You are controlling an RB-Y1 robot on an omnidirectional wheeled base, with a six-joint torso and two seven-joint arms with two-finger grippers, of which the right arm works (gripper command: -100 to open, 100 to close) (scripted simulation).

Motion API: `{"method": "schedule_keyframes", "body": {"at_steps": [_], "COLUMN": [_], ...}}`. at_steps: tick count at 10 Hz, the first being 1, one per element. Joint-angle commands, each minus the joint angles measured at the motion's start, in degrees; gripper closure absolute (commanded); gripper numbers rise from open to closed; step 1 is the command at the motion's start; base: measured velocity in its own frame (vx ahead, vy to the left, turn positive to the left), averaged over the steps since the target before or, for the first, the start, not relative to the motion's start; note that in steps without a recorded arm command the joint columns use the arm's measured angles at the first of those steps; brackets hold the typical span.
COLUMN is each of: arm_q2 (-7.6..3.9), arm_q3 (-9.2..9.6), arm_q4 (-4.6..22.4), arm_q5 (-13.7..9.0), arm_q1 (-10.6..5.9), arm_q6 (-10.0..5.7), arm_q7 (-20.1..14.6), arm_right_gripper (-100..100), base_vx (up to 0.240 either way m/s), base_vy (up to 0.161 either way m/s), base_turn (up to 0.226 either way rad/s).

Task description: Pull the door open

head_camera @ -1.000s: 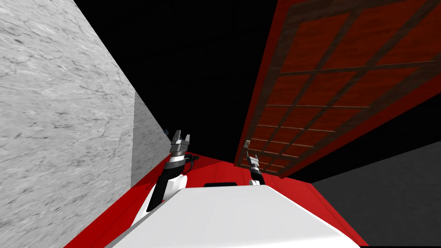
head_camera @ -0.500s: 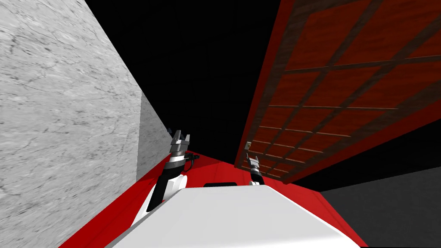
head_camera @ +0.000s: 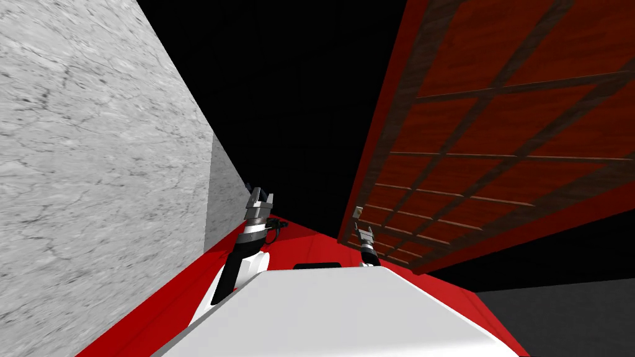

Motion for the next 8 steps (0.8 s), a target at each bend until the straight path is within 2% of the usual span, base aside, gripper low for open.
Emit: {"method": "schedule_keyframes", "body": {"at_steps": [1, 2, 3, 8], "arm_q2": [0.00, -1.28, -1.66, -5.63], "arm_q3": [0.00, -0.52, -0.67, -2.27], "arm_q4": [0.0, 1.1, 1.4, 4.5], "arm_q5": [0.0, -0.2, -0.2, -0.8], "arm_q1": [0.00, 0.16, 0.20, 0.68], "arm_q6": [0.00, -0.57, -0.74, -2.56], "arm_q7": [0.0, -1.2, -1.6, -6.1], "arm_right_gripper": [-100, -100, -100, -100], "base_vx": [0.007, 0.126, 0.206, 0.192], "base_vy": [-0.039, -0.018, -0.016, -0.008], "base_turn": [0.021, 0.075, 0.085, 0.080]}}
